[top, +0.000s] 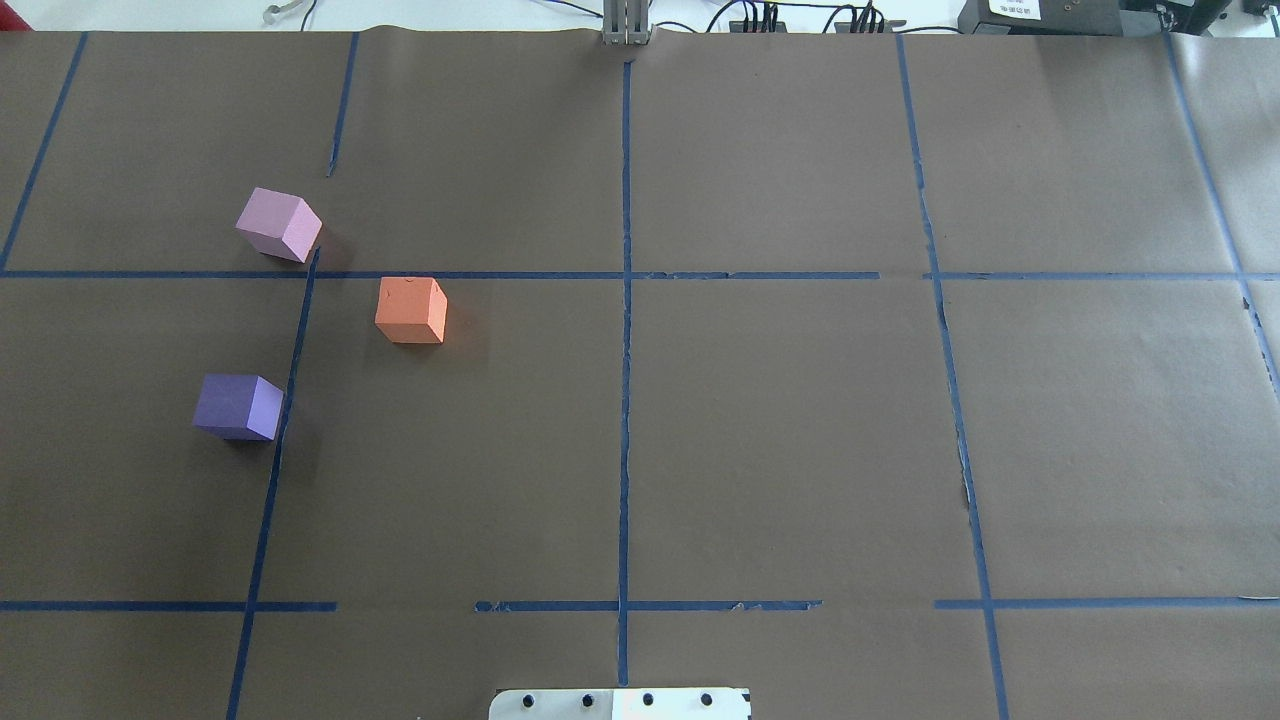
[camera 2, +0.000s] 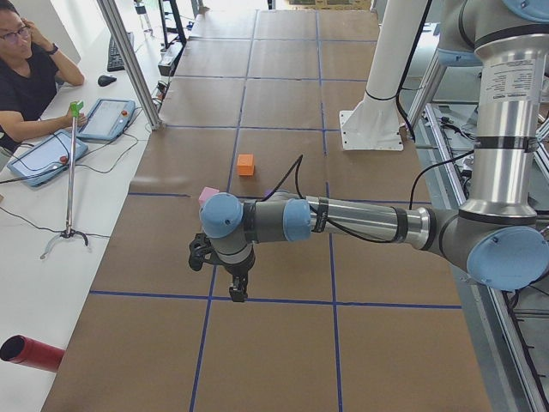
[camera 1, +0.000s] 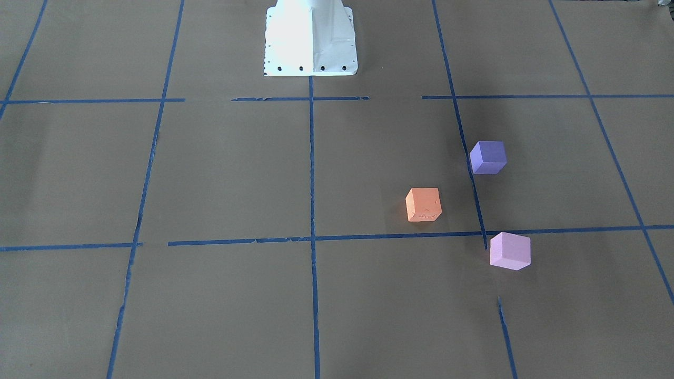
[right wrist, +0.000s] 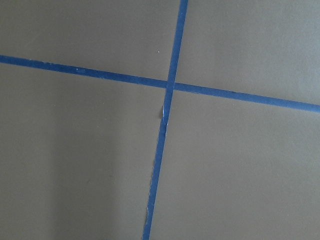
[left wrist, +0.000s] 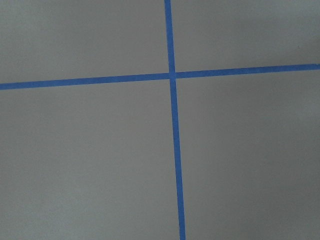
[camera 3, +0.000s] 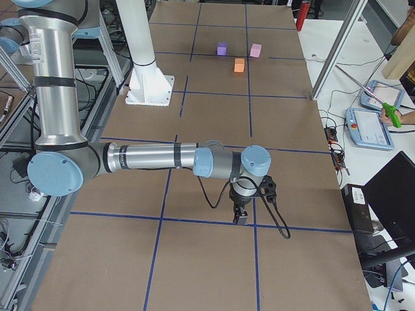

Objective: Arrange blocks in a line

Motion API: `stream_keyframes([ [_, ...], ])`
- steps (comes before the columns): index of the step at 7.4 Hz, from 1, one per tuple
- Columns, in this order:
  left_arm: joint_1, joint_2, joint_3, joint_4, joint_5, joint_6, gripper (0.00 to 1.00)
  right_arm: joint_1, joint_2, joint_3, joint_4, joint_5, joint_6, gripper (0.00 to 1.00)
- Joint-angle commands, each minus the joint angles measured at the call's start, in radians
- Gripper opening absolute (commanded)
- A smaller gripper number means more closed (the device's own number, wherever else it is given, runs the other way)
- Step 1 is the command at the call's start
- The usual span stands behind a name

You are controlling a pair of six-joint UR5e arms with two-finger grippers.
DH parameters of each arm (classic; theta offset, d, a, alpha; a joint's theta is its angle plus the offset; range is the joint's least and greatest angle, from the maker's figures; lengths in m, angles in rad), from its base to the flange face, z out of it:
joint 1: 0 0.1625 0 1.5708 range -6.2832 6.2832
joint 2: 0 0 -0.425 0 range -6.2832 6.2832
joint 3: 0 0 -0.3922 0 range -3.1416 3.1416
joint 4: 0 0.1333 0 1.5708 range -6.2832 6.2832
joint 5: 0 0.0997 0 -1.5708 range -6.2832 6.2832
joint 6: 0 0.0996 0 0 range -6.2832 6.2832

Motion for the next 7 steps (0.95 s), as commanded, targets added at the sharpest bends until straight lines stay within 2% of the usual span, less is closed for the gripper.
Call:
stream_keyframes([
  [1,0.0,0.0,0.004,-0.003,0.0,0.009,1.0,0.0,0.0,0.0,0.0,0.0,0.0,1.0],
  [3,0.003,-0.019,-0.005,-0.035,0.001,-0.002,1.0,0.0,0.001,0.0,0.0,0.0,0.0,1.0],
  [4,0.012,-0.064,-0.016,-0.021,0.003,-0.008,1.0,0.0,0.0,0.0,0.0,0.0,0.0,1.0],
  [6,0.089,-0.116,-0.172,0.063,0.005,-0.187,1.0,0.0,0.0,0.0,0.0,0.0,0.0,1.0],
  [7,0.125,-0.226,-0.201,0.177,0.005,-0.25,1.0,0.0,0.0,0.0,0.0,0.0,0.0,1.0],
])
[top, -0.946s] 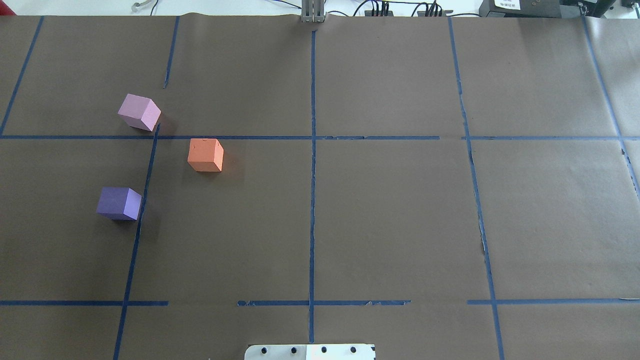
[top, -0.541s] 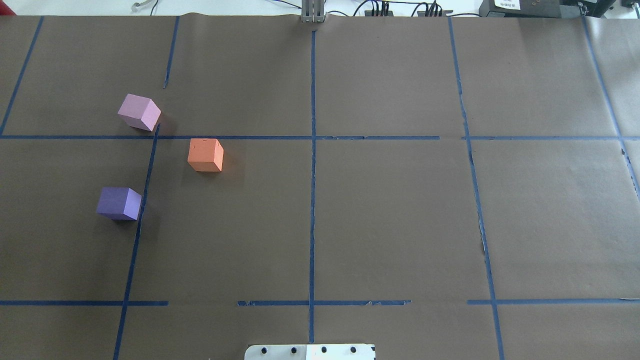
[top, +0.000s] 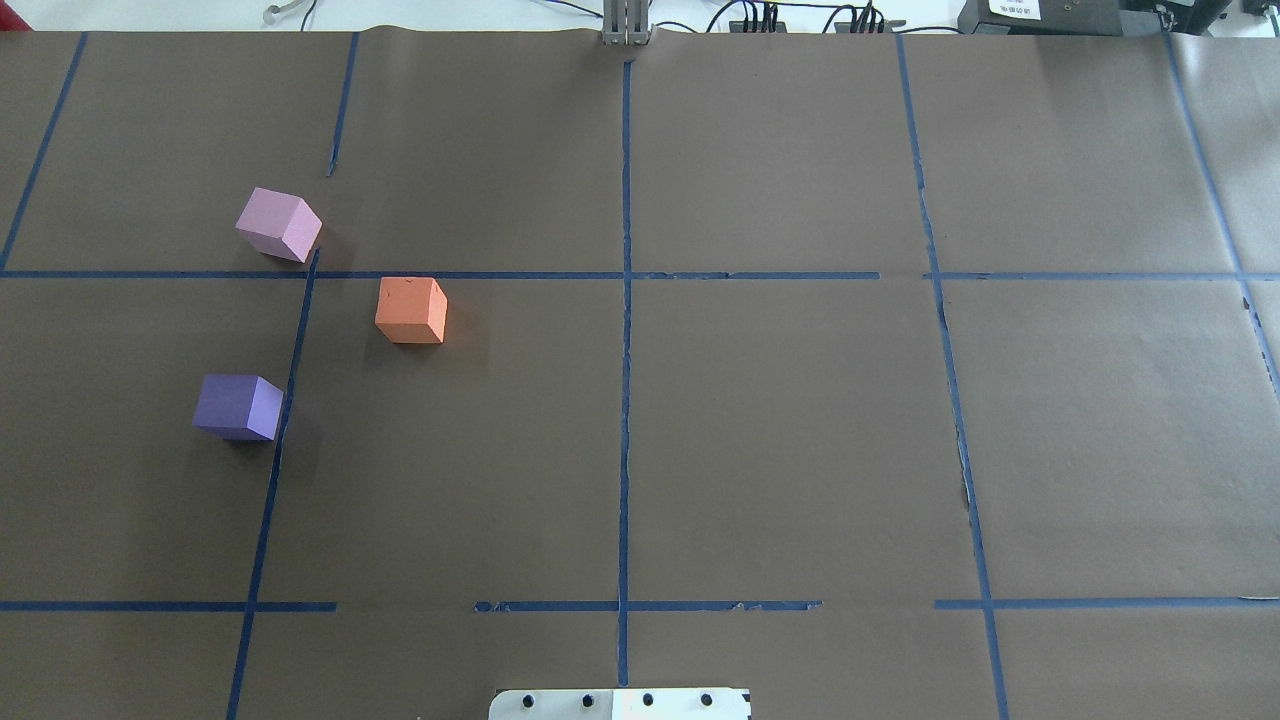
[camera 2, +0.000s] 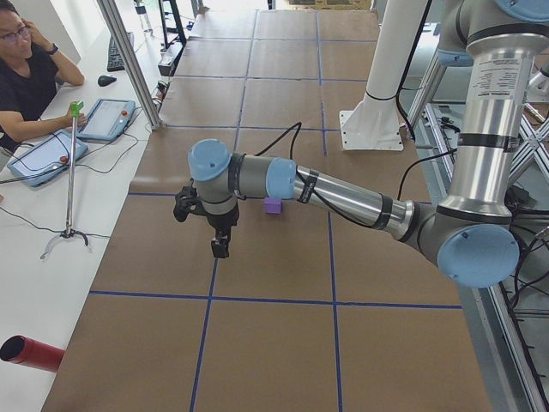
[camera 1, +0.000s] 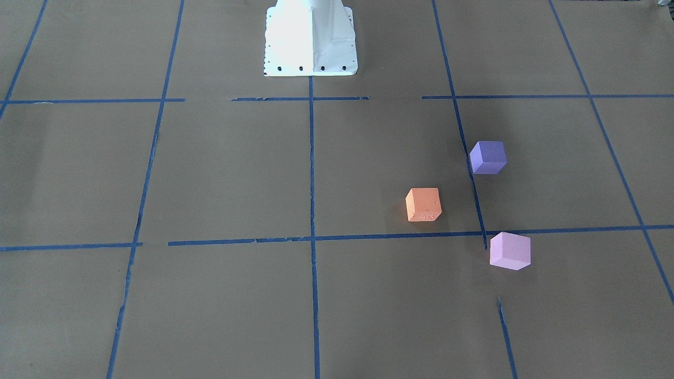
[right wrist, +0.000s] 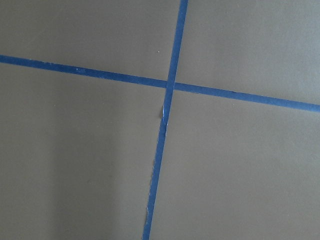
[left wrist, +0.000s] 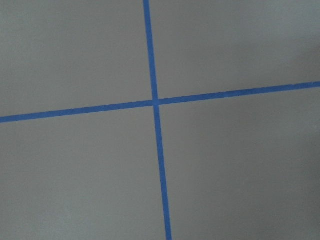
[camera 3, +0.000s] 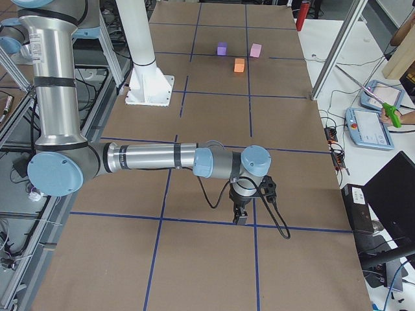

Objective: Arrange blocks in a line

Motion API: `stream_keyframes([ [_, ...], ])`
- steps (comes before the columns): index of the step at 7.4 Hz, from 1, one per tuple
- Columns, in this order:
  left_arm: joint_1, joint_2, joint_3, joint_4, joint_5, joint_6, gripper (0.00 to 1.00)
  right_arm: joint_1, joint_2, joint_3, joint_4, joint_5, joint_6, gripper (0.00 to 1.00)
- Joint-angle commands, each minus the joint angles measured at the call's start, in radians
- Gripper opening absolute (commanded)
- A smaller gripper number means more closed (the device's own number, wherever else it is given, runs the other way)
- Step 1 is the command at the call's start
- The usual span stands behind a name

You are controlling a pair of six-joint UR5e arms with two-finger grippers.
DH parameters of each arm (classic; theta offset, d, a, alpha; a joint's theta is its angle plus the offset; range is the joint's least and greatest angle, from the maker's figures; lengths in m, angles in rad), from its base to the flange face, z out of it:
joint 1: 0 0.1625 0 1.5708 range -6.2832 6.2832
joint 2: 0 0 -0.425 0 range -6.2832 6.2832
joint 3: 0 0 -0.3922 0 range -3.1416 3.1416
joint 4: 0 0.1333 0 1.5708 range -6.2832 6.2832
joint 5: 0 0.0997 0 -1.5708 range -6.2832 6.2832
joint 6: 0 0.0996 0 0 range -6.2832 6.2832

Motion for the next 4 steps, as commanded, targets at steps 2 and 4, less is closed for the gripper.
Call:
stream_keyframes([
  [2,0.234,-0.326,-0.053,0.223,-0.007,-0.332,1.0,0.0,0.0,0.0,0.0,0.0,0.0,1.0],
  [4,0.43,-0.38,-0.041,0.091,-0.009,-0.576,1.0,0.0,0.0,0.0,0.0,0.0,0.0,1.0],
])
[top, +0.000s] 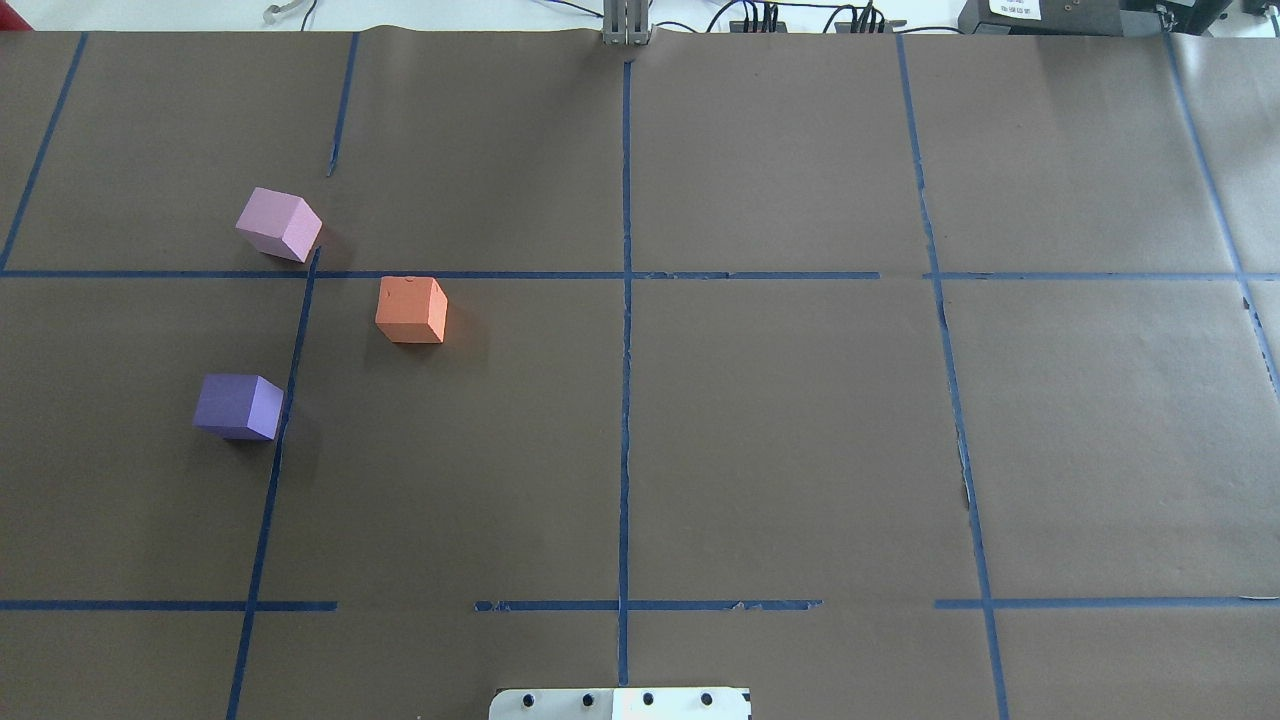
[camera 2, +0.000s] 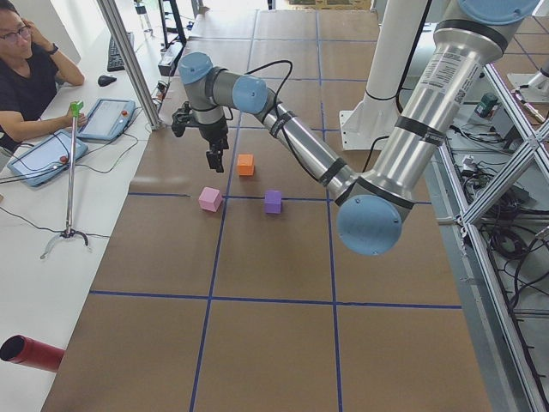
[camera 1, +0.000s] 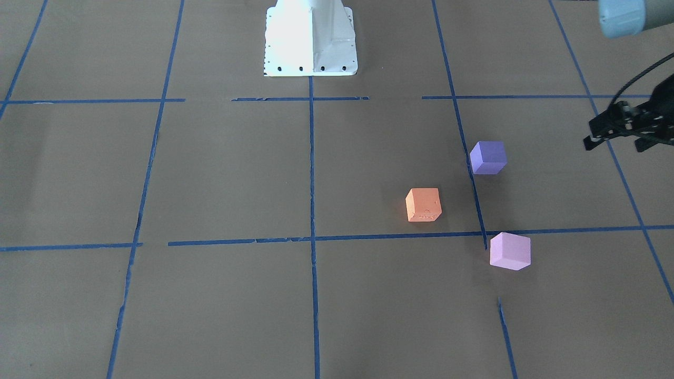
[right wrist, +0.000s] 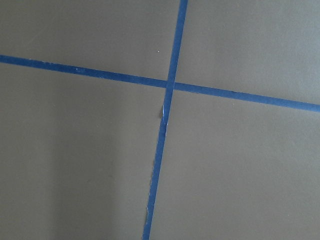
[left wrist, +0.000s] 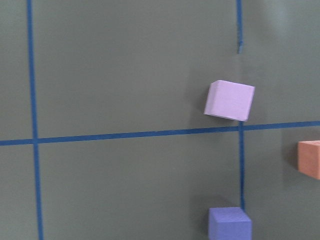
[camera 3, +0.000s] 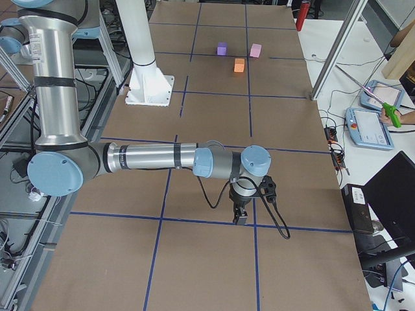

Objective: Arrange blocks in a line
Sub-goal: 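Move the left gripper over the orange cube and lower onto it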

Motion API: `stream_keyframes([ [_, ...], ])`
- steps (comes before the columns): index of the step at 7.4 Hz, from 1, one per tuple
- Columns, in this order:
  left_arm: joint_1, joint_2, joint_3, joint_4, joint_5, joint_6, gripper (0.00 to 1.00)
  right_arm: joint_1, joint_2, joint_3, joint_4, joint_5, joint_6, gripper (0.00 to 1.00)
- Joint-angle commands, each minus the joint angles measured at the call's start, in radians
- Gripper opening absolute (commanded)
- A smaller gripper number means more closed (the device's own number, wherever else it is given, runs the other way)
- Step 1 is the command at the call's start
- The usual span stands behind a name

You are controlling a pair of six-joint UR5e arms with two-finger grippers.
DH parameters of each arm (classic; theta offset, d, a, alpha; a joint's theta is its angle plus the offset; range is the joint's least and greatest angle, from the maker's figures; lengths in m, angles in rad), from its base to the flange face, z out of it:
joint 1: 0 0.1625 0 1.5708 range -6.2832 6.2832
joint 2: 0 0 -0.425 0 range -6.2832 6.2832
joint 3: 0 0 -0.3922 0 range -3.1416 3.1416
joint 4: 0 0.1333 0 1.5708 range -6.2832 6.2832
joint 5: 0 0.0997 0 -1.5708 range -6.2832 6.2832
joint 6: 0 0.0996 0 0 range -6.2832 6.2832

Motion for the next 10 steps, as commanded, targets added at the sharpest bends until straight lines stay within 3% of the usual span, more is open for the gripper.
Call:
stream_keyframes([
  [1,0.192,-0.044,0.07,-0.222,0.004,-0.252,1.0,0.0,0.0,0.0,0.0,0.0,0.0,1.0],
  [3,0.287,-0.068,0.205,-0.413,0.009,-0.407,1.0,0.0,0.0,0.0,0.0,0.0,0.0,1.0],
  [5,0.372,-0.092,0.27,-0.45,0.119,-0.435,1.0,0.0,0.0,0.0,0.0,0.0,0.0,1.0],
  [7,0.376,-0.123,0.38,-0.527,0.126,-0.492,1.0,0.0,0.0,0.0,0.0,0.0,0.0,1.0],
  [10,0.402,-0.129,0.434,-0.615,0.176,-0.576,1.0,0.0,0.0,0.0,0.0,0.0,0.0,1.0],
])
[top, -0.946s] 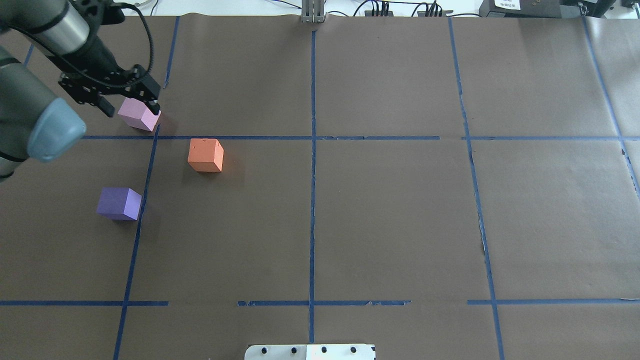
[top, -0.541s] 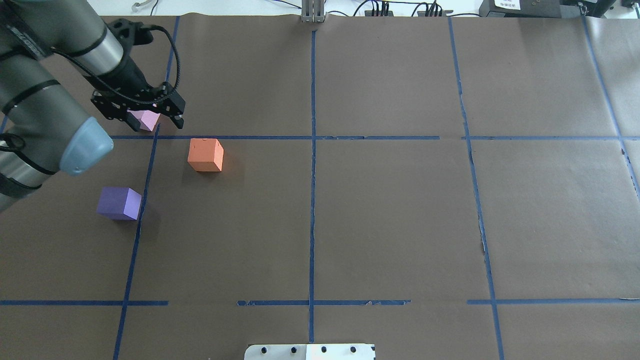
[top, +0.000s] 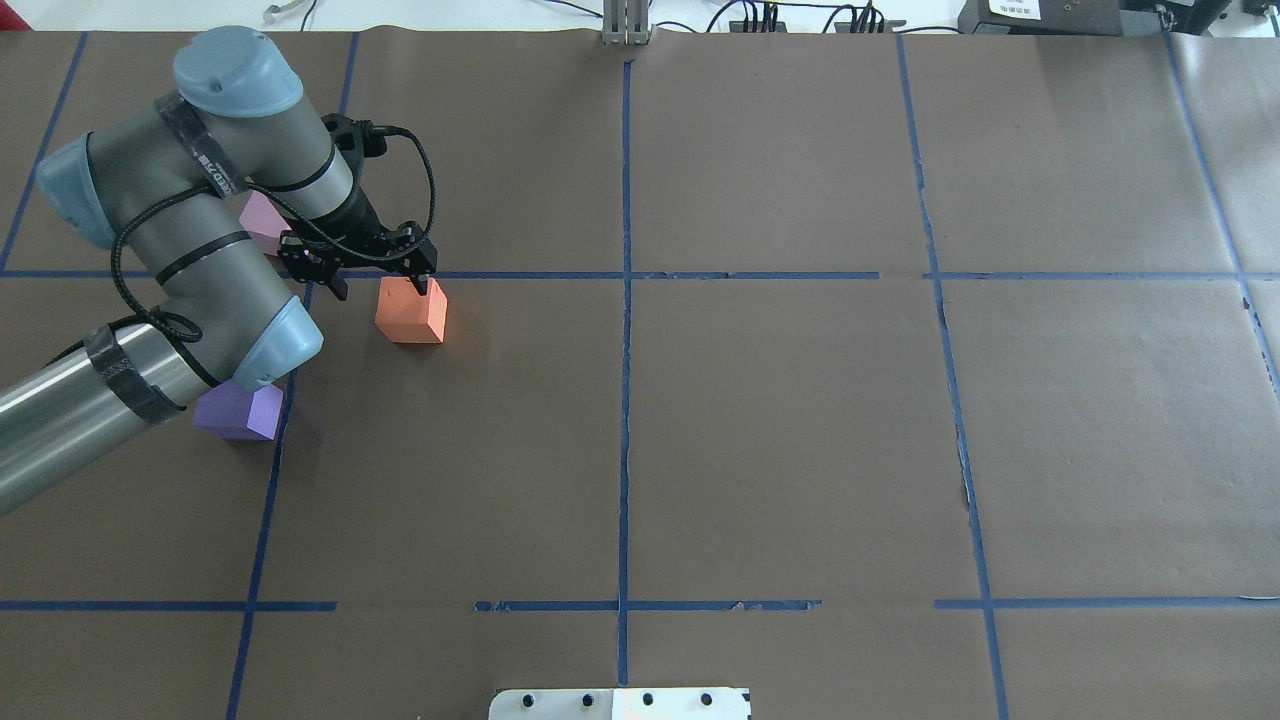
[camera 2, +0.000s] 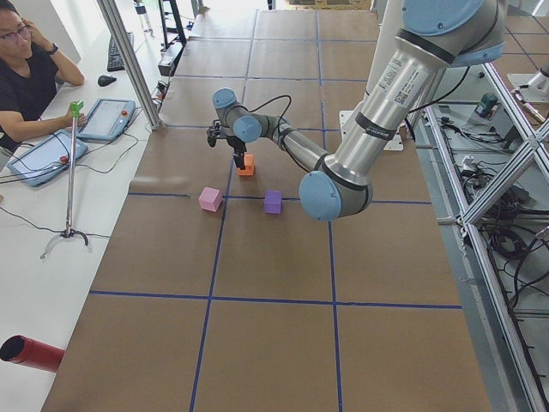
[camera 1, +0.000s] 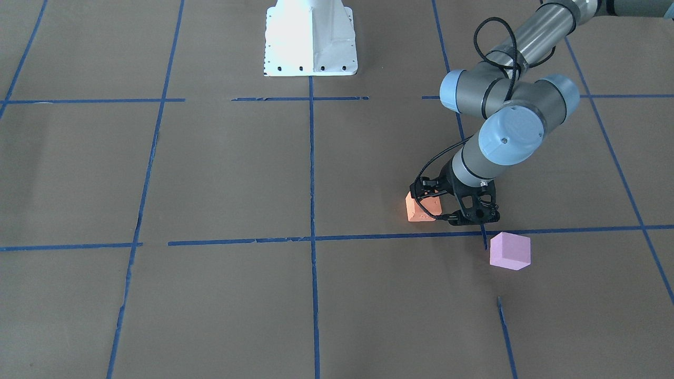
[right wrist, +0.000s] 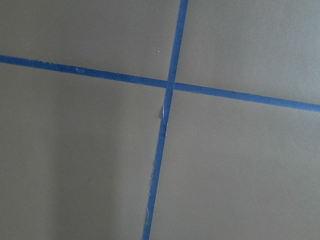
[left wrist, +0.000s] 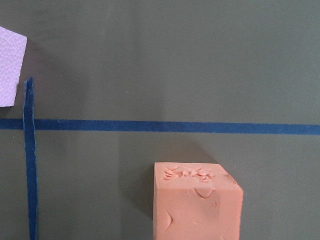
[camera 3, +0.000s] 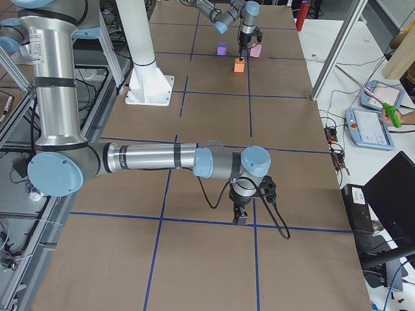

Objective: Arrange blocks in a line
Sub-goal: 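Move the left gripper over the orange cube and lower onto it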

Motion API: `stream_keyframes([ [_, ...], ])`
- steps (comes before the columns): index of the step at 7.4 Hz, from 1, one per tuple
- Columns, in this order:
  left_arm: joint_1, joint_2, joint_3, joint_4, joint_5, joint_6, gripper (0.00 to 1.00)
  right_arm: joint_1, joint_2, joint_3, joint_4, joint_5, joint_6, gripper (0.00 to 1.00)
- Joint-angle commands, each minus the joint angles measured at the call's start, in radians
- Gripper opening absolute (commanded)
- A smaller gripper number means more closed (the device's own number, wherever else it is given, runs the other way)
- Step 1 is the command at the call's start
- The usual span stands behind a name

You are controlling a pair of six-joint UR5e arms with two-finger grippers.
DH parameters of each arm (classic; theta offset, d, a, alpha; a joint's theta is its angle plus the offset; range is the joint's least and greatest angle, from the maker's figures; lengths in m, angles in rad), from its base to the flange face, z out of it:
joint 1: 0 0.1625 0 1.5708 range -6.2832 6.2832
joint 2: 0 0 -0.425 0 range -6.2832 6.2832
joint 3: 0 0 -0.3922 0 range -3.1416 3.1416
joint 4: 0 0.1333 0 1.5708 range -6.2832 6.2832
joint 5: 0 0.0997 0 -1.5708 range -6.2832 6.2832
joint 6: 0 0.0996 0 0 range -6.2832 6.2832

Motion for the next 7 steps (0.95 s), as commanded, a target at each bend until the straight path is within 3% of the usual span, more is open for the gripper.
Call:
stream_keyframes([
  [1,0.014,-0.004,0.032,-0.06,0.027,-0.057,1.0,0.0,0.0,0.0,0.0,0.0,0.0,1.0],
  [7,0.049,-0.009,0.057,-0.097,0.027,-0.081,1.0,0.0,0.0,0.0,0.0,0.0,0.0,1.0],
])
